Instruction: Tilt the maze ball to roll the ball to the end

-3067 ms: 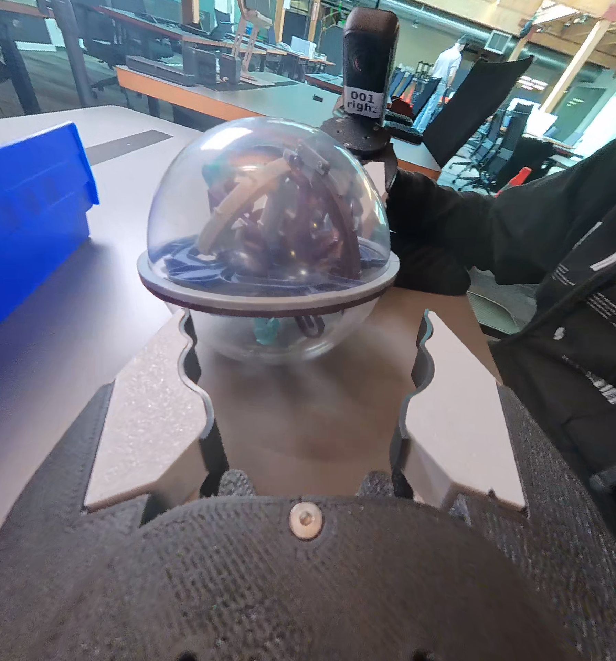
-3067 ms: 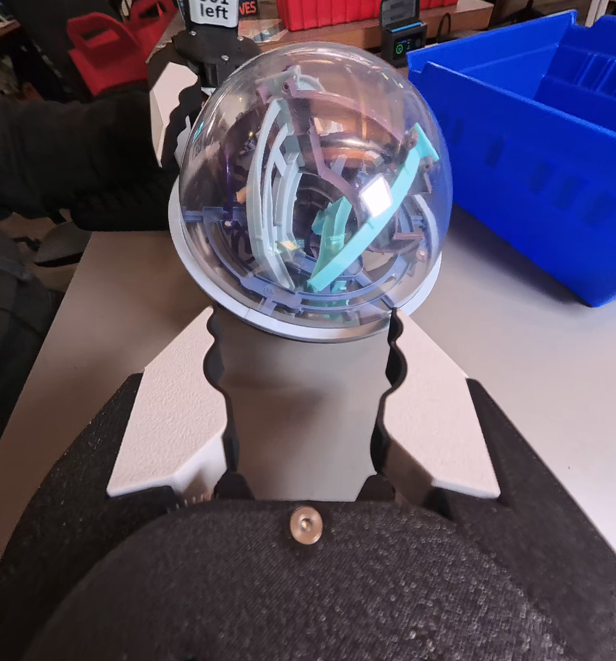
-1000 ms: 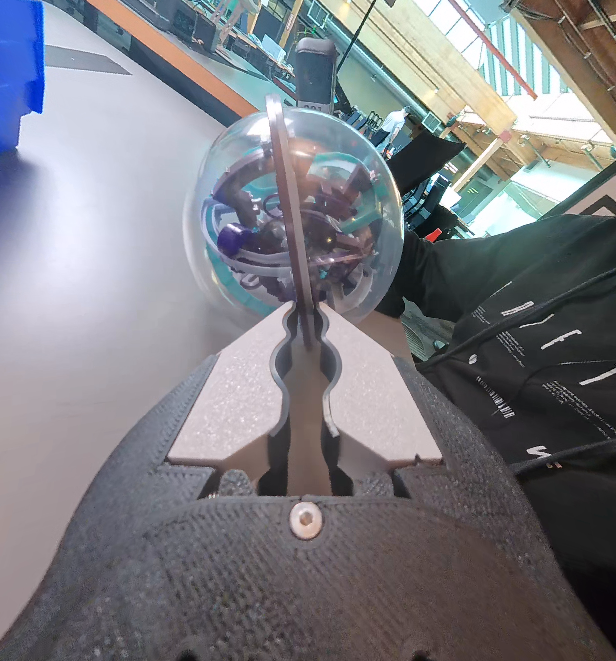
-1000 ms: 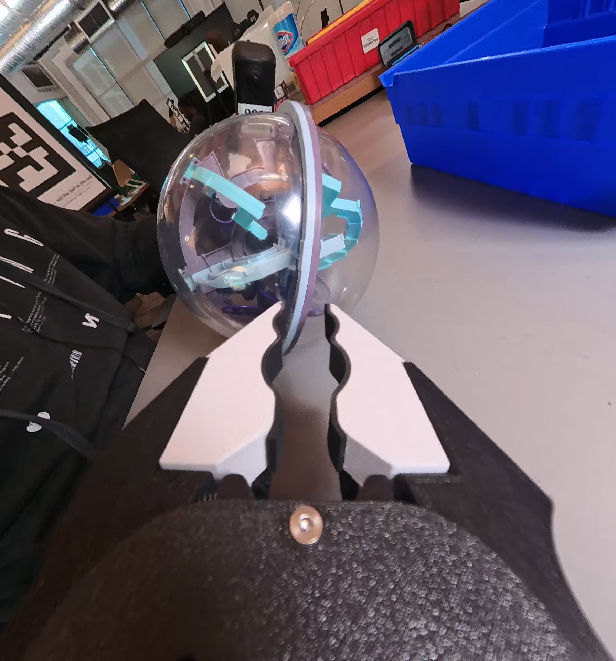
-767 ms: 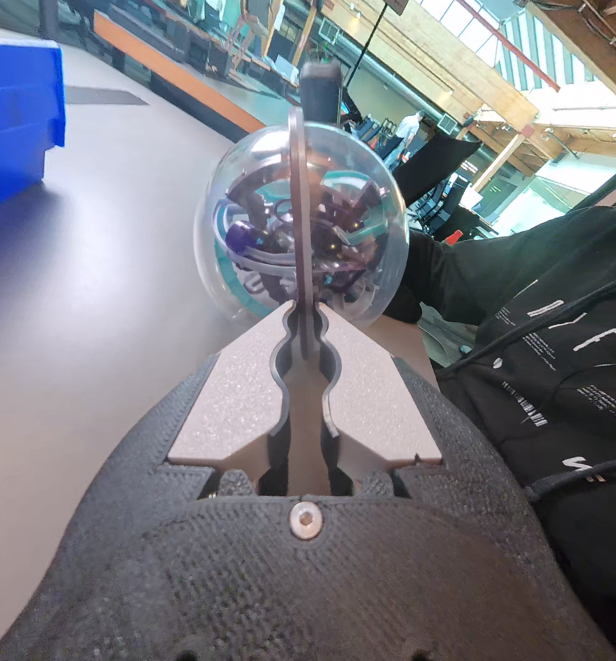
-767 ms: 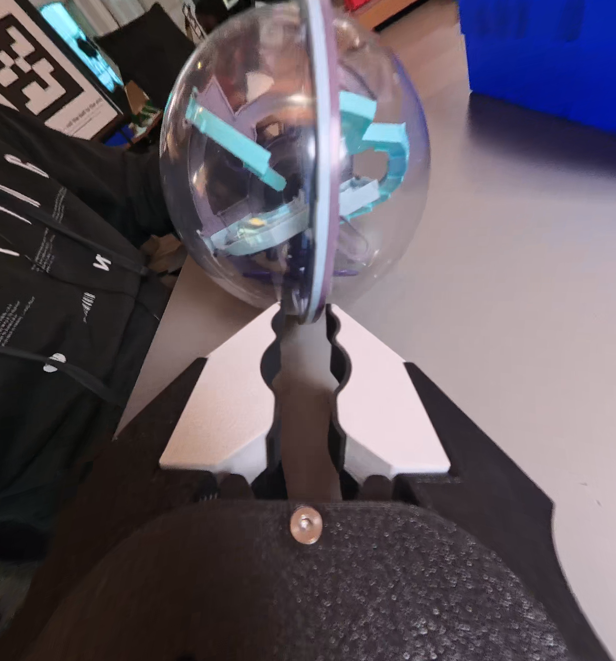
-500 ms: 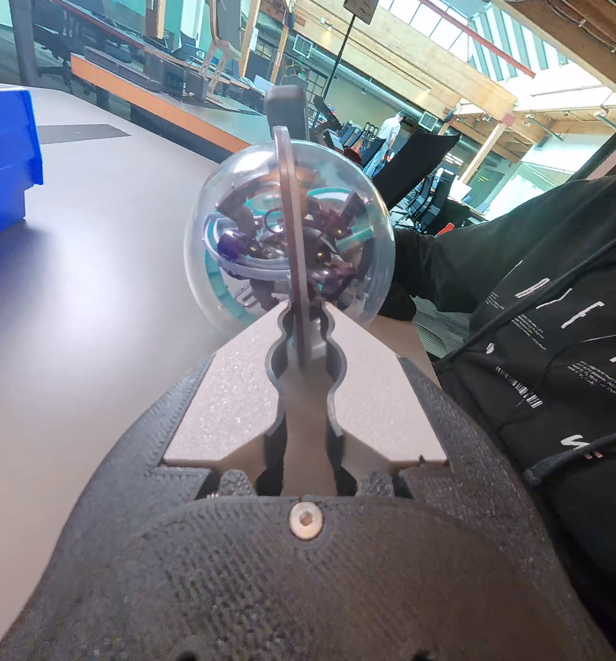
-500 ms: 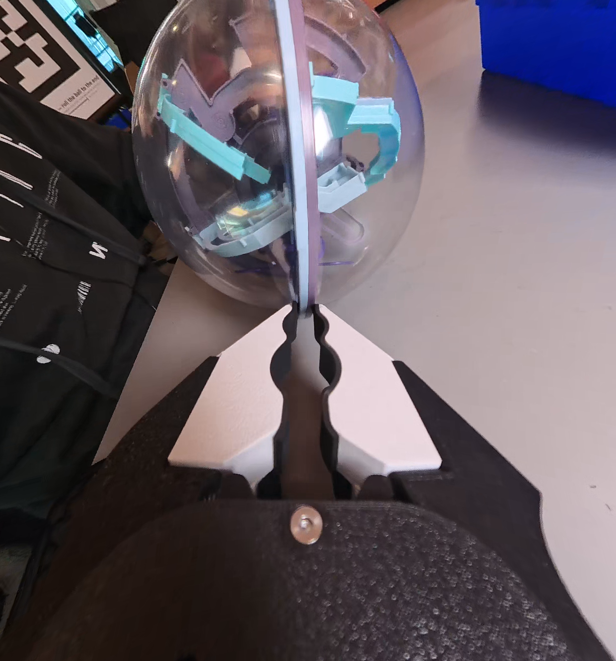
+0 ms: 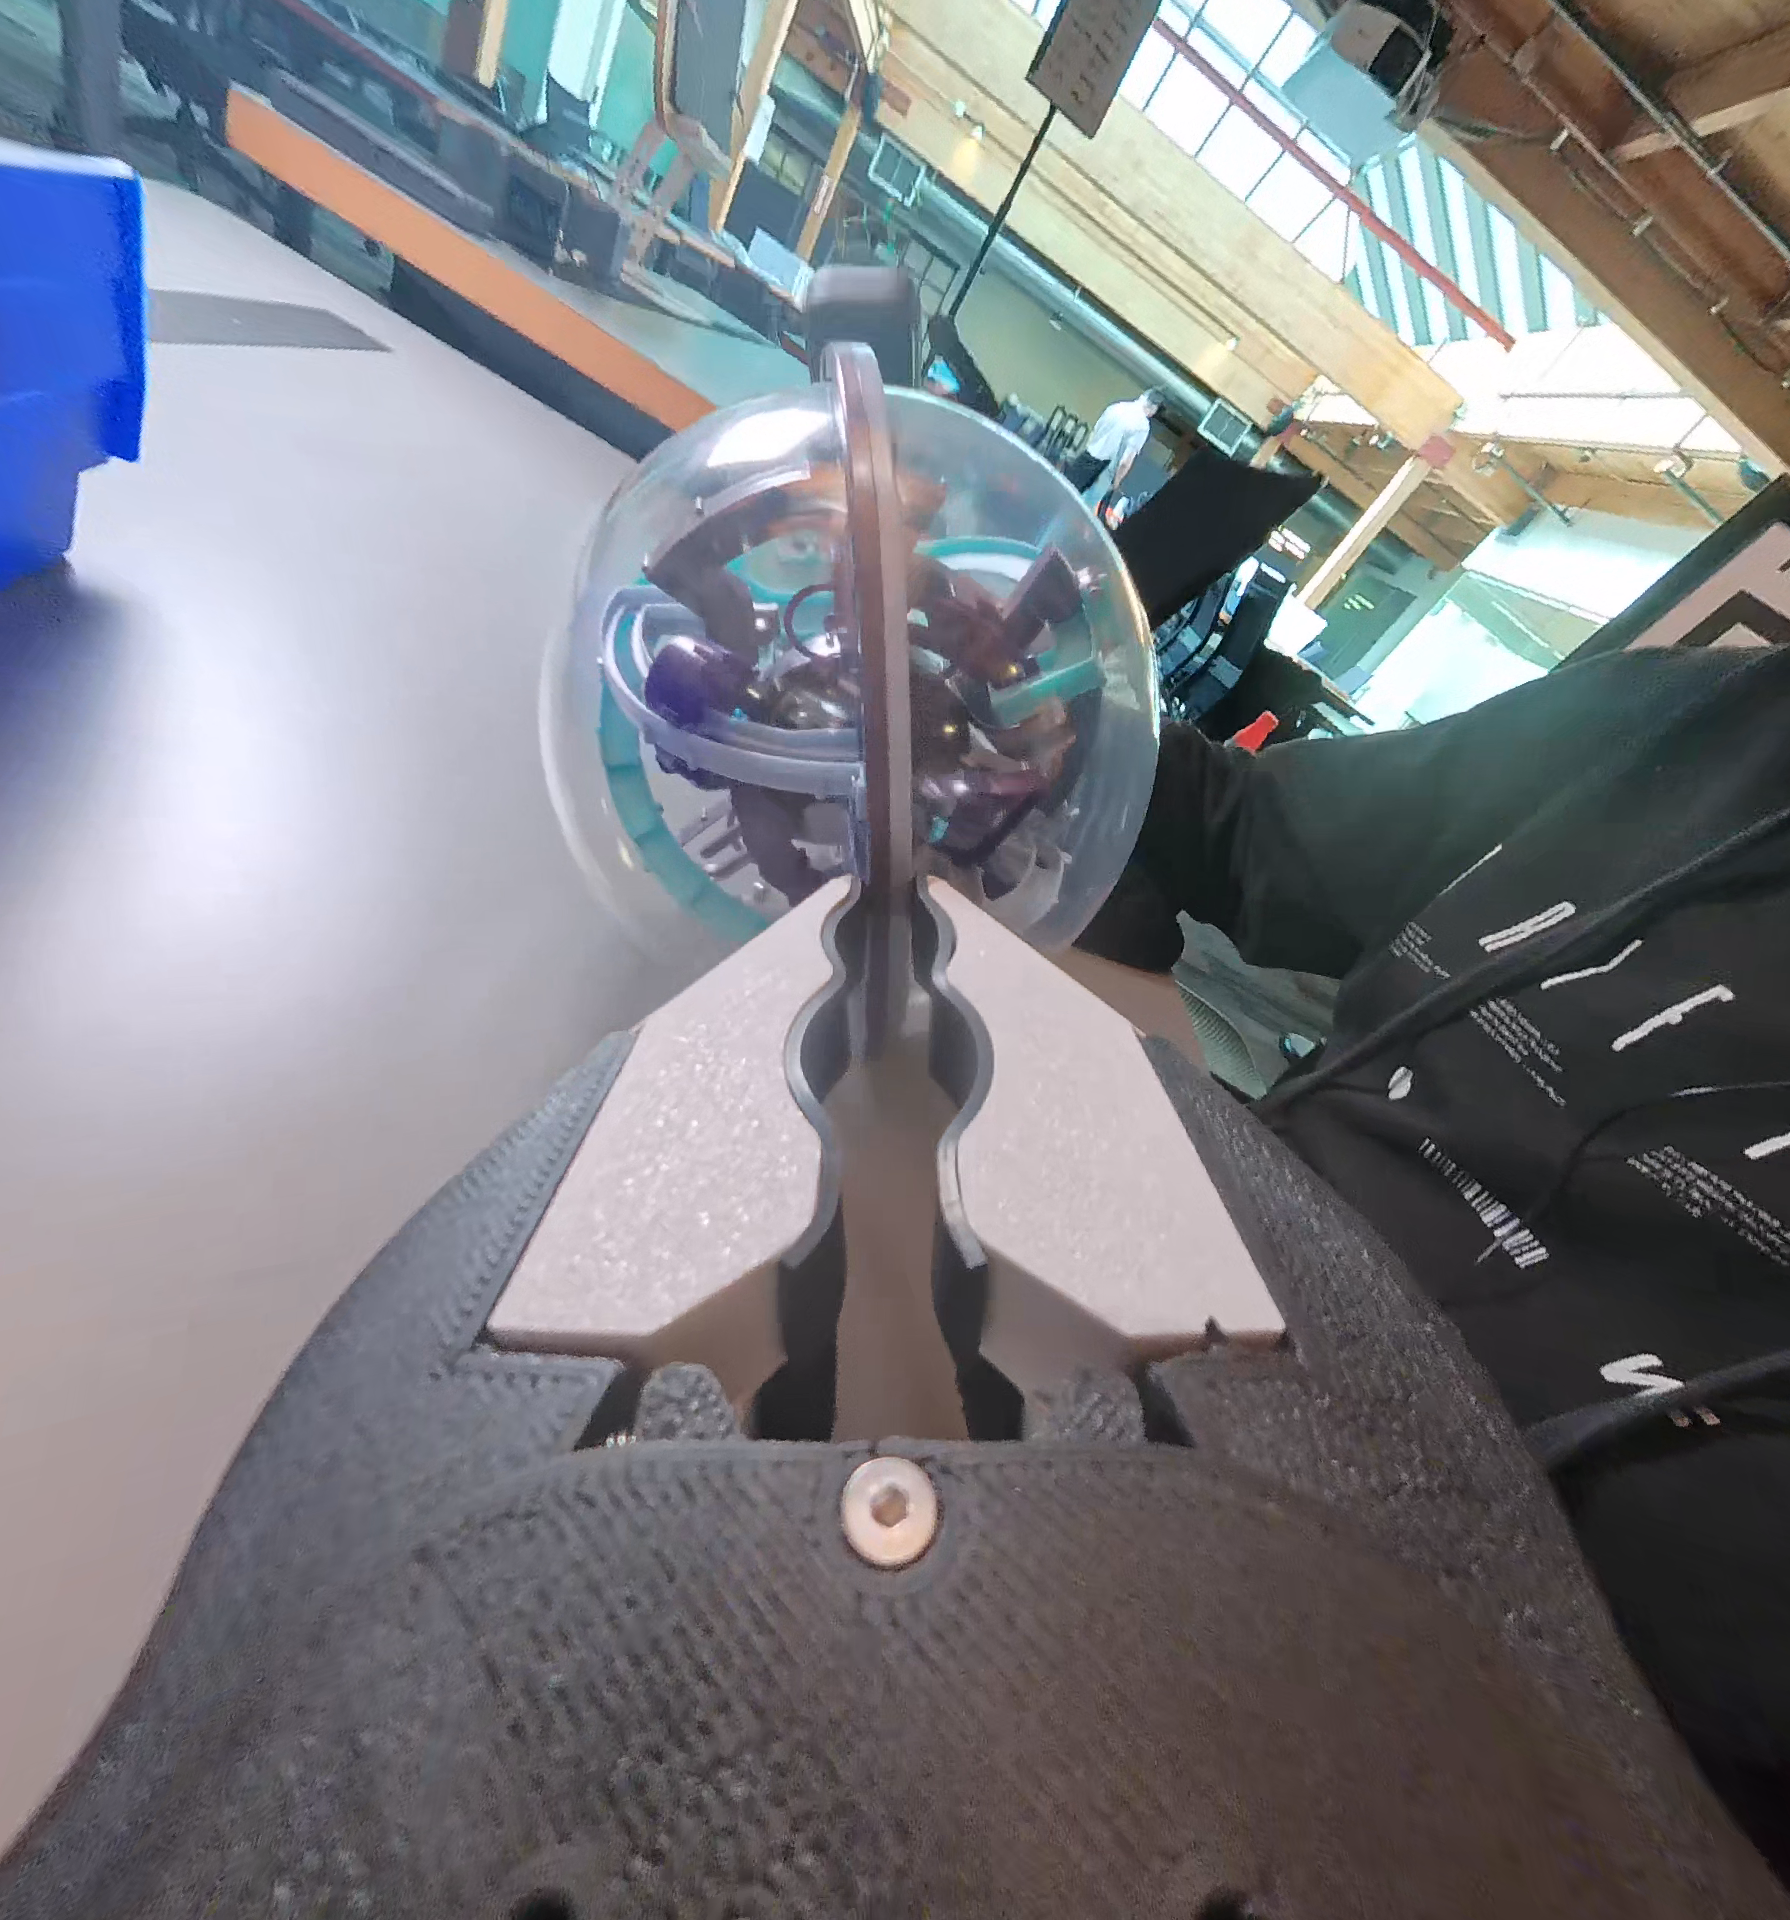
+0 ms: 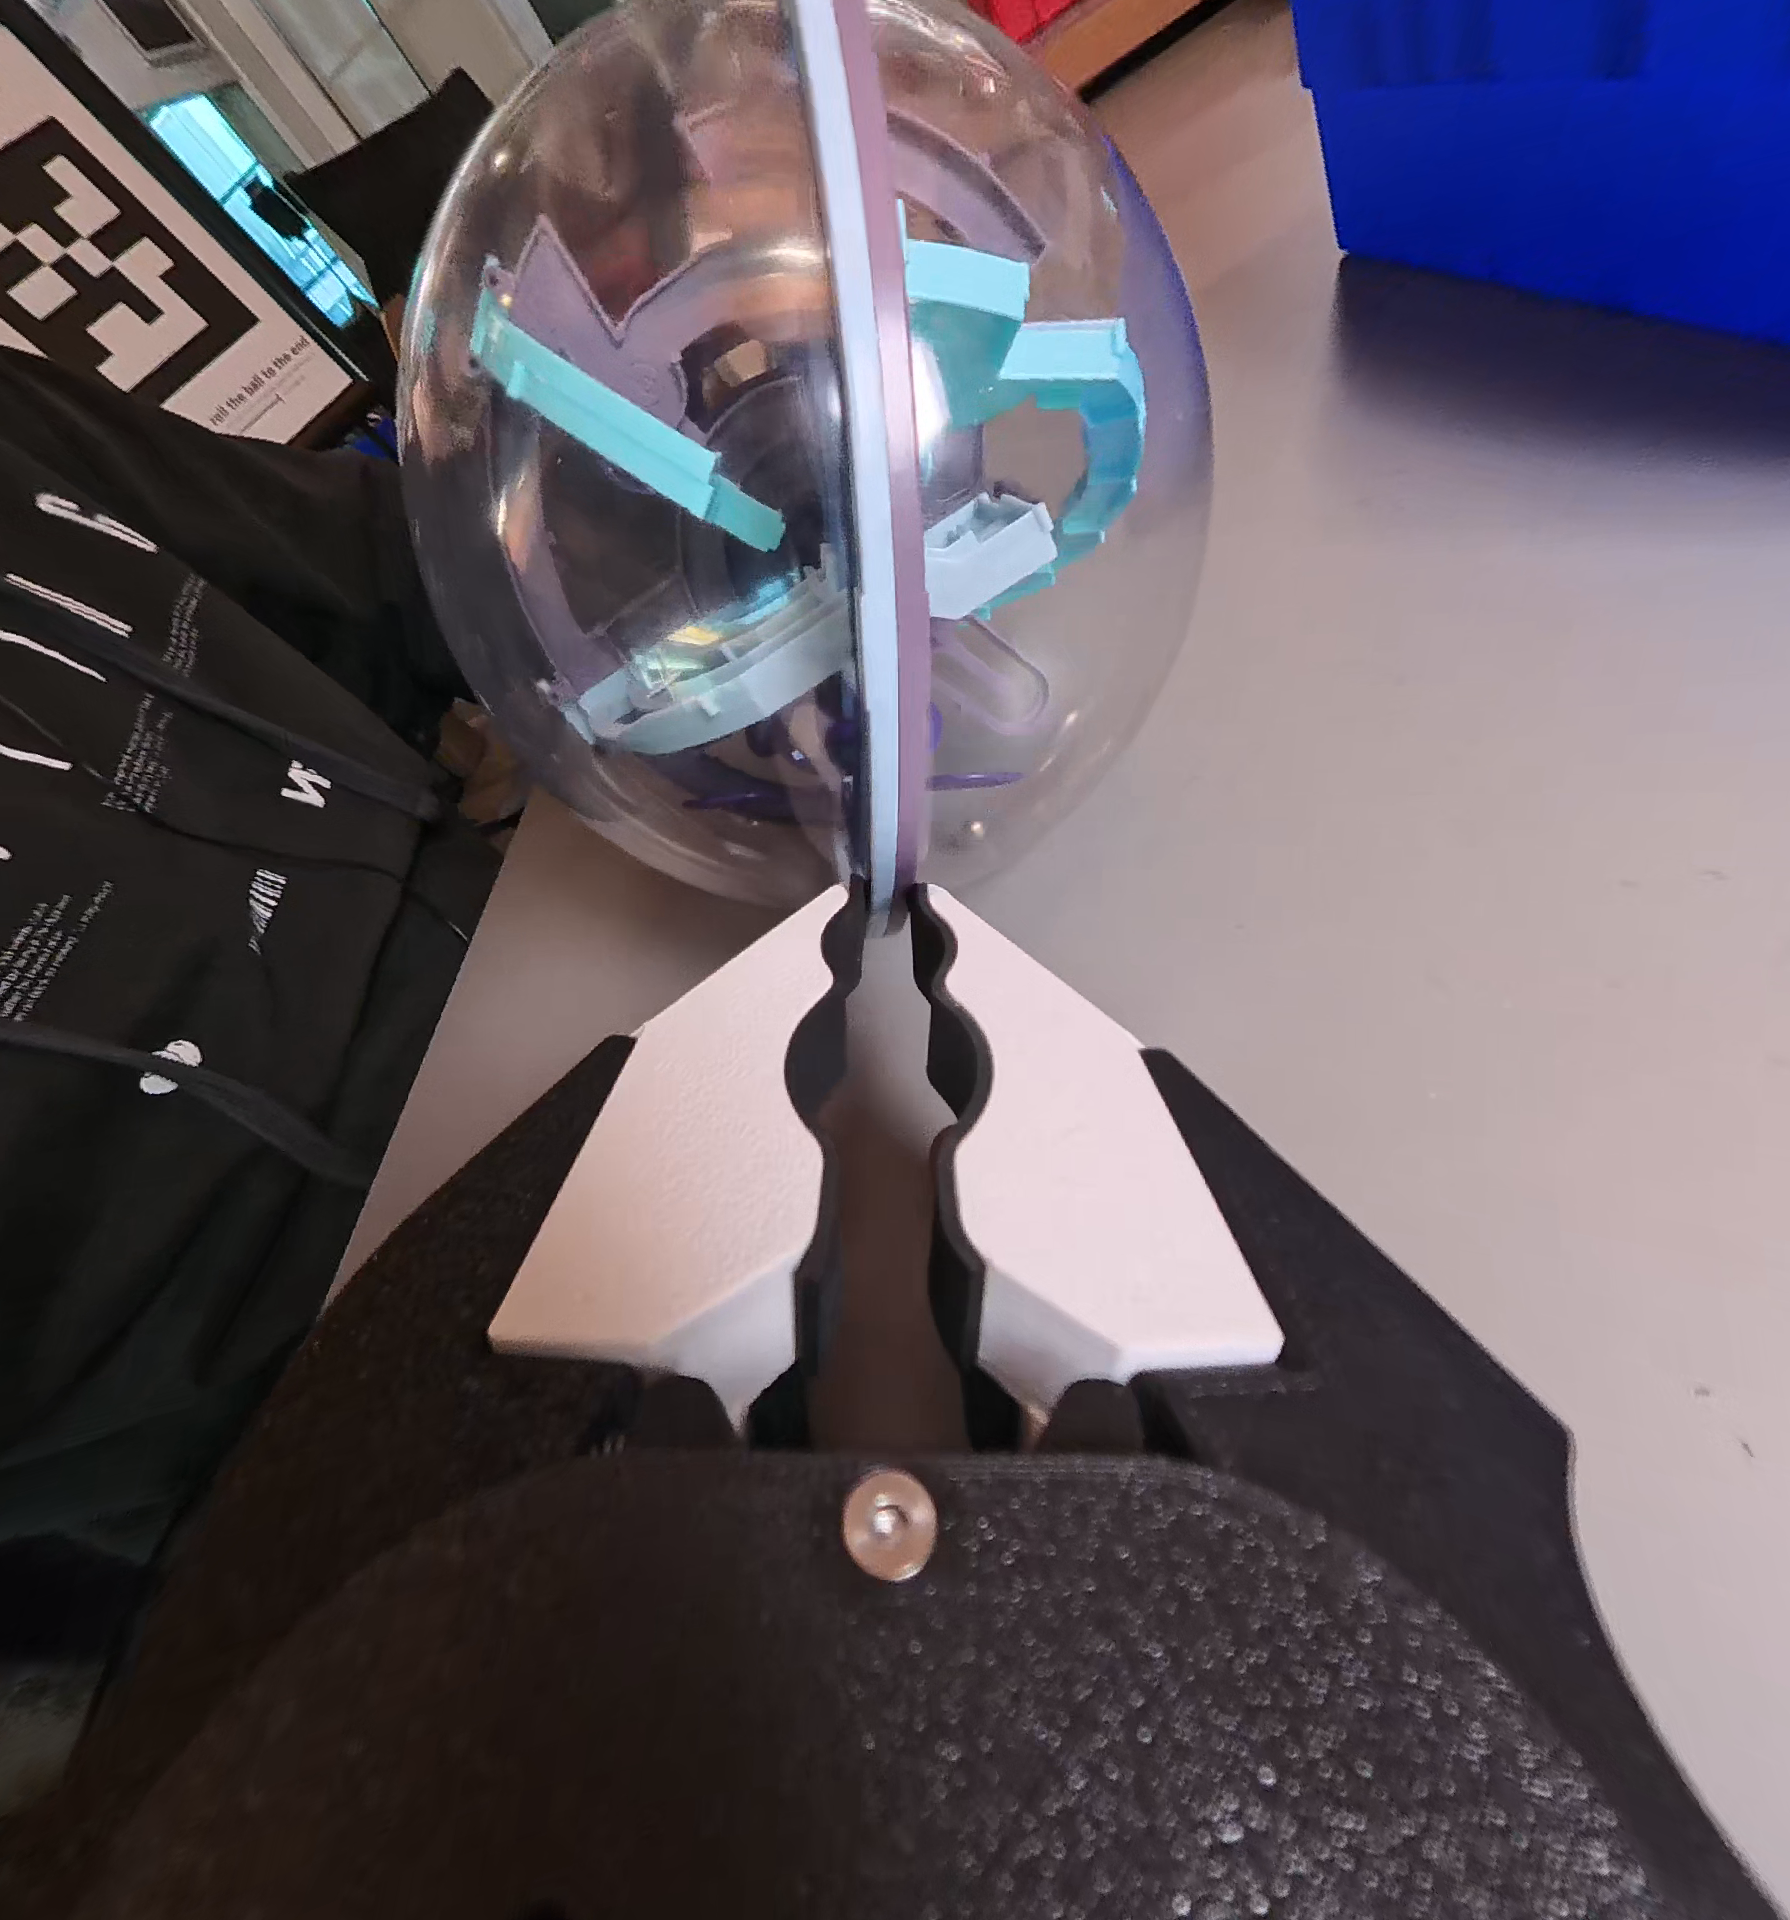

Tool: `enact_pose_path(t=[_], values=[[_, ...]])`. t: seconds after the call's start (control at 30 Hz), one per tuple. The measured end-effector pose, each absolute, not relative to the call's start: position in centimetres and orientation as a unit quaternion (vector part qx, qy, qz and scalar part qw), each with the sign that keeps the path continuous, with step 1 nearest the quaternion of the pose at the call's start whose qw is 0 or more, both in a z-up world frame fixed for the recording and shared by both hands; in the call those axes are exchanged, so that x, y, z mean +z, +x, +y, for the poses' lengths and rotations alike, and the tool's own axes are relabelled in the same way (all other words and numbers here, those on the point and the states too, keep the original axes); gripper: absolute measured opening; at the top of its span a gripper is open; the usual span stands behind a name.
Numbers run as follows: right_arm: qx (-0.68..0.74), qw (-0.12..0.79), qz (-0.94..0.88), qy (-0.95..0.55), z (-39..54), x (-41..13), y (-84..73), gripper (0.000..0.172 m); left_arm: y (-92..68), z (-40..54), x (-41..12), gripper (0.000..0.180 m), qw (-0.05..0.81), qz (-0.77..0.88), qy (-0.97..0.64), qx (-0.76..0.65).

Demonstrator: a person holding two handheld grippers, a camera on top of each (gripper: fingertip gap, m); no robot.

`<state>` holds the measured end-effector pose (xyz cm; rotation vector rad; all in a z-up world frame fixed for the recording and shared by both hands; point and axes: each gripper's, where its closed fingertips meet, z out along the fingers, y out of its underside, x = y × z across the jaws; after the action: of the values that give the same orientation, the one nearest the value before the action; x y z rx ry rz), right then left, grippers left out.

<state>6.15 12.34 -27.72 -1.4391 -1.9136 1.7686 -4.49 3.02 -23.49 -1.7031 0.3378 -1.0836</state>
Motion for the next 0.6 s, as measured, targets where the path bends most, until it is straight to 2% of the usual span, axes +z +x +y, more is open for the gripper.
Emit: enact_pose_path(t=[0.1,0.2,0.5,0.6], values=[[0.612,0.112,-0.631,-0.464,12.3,-26.0,5.6,0.005,-5.4,3.5,-21.8,0.006,0.552,0.133,-0.695,-0.441],[0.631,0.165,-0.620,-0.435,12.5,-21.7,4.9,0.005,-6.5,4.1,-18.0,0.005,0.598,0.135,-0.668,-0.422],[0.629,0.346,-0.611,-0.333,12.8,-2.3,2.8,0.005,-8.5,3.7,1.7,0.005,0.752,0.189,-0.511,-0.371],[0.658,0.377,-0.577,-0.303,12.7,2.2,3.0,0.005,-8.2,3.2,5.5,0.006,0.779,0.202,-0.492,-0.331]])
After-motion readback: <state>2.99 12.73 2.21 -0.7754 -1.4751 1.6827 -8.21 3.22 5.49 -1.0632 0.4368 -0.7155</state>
